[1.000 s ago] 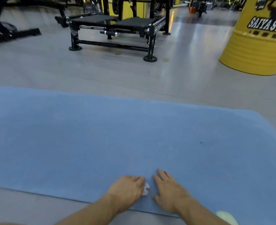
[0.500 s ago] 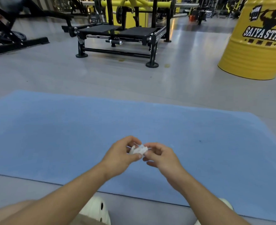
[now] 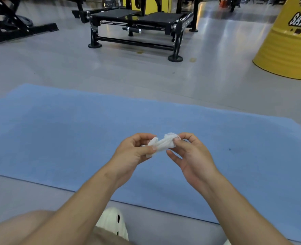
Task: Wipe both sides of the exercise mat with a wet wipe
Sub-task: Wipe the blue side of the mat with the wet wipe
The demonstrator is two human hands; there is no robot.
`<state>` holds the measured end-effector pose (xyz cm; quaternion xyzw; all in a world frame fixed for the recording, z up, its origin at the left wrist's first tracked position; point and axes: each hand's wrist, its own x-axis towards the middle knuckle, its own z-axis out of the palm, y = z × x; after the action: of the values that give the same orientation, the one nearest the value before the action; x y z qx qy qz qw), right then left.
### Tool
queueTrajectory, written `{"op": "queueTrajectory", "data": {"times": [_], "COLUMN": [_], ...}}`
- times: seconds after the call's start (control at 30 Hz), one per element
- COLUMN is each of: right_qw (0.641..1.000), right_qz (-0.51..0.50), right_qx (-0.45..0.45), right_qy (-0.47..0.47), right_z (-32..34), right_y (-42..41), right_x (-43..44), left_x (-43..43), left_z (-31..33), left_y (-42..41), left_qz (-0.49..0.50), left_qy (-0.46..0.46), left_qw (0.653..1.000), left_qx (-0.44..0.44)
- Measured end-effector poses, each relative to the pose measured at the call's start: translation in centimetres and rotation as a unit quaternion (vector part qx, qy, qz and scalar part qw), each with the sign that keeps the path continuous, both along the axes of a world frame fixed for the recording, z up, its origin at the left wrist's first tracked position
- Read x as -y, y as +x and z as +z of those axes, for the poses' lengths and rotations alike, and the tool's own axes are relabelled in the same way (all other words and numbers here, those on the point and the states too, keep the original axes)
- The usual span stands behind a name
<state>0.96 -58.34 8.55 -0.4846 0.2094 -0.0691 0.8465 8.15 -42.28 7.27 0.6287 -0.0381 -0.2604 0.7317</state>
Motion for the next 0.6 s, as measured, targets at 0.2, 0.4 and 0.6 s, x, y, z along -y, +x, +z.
{"op": "queueTrajectory", "data": {"times": [0.2,0.4,0.6], "right_qw": [1.000,0.999,0.996], "right_qz": [-0.014,-0.026,-0.076], "right_qx": [0.004,0.000,-0.033], "right_qy": [-0.012,-0.022,-0.035], "right_z": [-0.4,-0.5,-1.0], "right_y": [1.0,1.7,1.8], "right_x": [0.6,1.7,2.6], "left_x": [0.8,0.9,0.2], "left_z": [-0.4,-0.9,-0.2], "left_y": [0.1,0.4,1.3], "left_qz": [-0.027,0.079,0.226], "left_qy": [0.034,0.014,-0.126], "left_qw": [0.999,0.996,0.961], "left_qx": [-0.011,-0.039,-0.098]}}
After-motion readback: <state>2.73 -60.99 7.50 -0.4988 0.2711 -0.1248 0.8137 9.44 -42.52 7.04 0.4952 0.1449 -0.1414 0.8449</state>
